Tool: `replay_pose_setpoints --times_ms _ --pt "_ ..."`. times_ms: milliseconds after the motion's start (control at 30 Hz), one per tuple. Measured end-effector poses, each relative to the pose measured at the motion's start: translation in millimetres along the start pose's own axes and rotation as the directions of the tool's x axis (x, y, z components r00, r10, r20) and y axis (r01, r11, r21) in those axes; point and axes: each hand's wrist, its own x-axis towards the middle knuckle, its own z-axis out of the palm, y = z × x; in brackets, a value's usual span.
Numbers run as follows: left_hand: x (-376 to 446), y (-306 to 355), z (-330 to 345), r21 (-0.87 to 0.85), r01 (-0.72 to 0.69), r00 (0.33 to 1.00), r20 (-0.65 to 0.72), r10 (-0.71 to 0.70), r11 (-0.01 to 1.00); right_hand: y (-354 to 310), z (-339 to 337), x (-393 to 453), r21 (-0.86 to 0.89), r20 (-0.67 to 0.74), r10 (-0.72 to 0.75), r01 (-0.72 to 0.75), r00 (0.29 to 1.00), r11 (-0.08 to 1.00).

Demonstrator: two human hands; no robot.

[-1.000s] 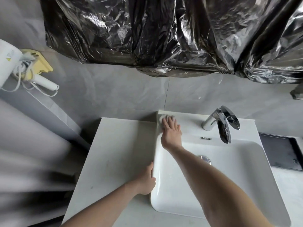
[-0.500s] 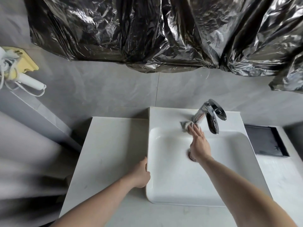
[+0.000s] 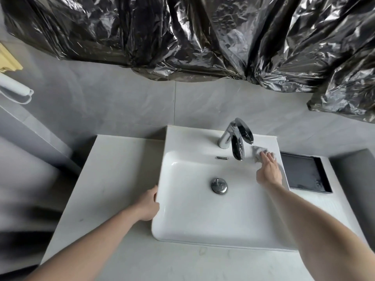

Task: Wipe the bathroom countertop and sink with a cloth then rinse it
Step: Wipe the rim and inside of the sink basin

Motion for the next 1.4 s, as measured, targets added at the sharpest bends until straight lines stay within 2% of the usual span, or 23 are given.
replay_pose_setpoints --times_ms 100,233,400,667,833,900,1000,1167,1333,1400 --pt "3 -1 2 0.0 0.023 1.0 -0.014 -0.023 1.0 1 0 18 -0.03 0.017 0.009 -0.009 1.0 0.999" --pt "6 -1 4 0.01 0.045 0.998 -0.041 -0.045 0.999 -33 3 28 -0.042 0.07 -0.241 0.244 0.968 0.969" --pt "9 -1 12 0.006 0.085 0.993 -0.084 -0.084 0.996 -36 5 39 -0.034 0.197 -0.369 0.383 0.908 0.923" --pt "12 -1 21 -0.028 0.128 0.983 -0.126 -0.131 0.991 65 -13 57 -0.036 0.132 -0.172 0.178 0.976 0.983" --pt "15 0 24 -0.054 0.136 0.982 -0.128 -0.142 0.989 19 -7 49 -0.058 0.101 -0.043 0.049 0.994 0.997" --pt "20 -7 25 -0.063 0.16 0.978 -0.126 -0.166 0.985 -13 -2 41 -0.04 0.141 -0.101 0.108 0.985 0.993" --pt "36 -30 27 -0.056 0.183 0.974 -0.128 -0.189 0.982 -47 11 34 -0.049 0.176 -0.276 0.289 0.945 0.956" --pt "47 -40 32 -0.074 0.193 0.967 -0.157 -0.203 0.978 -27 10 38 -0.07 0.223 -0.4 0.424 0.889 0.903" --pt "37 -26 33 -0.053 0.194 0.965 -0.172 -0.2 0.98 35 -12 53 -0.06 0.177 -0.321 0.336 0.93 0.94" --pt "40 -29 33 -0.04 0.2 0.962 -0.181 -0.204 0.979 57 -17 51 -0.055 0.154 -0.351 0.362 0.924 0.93"
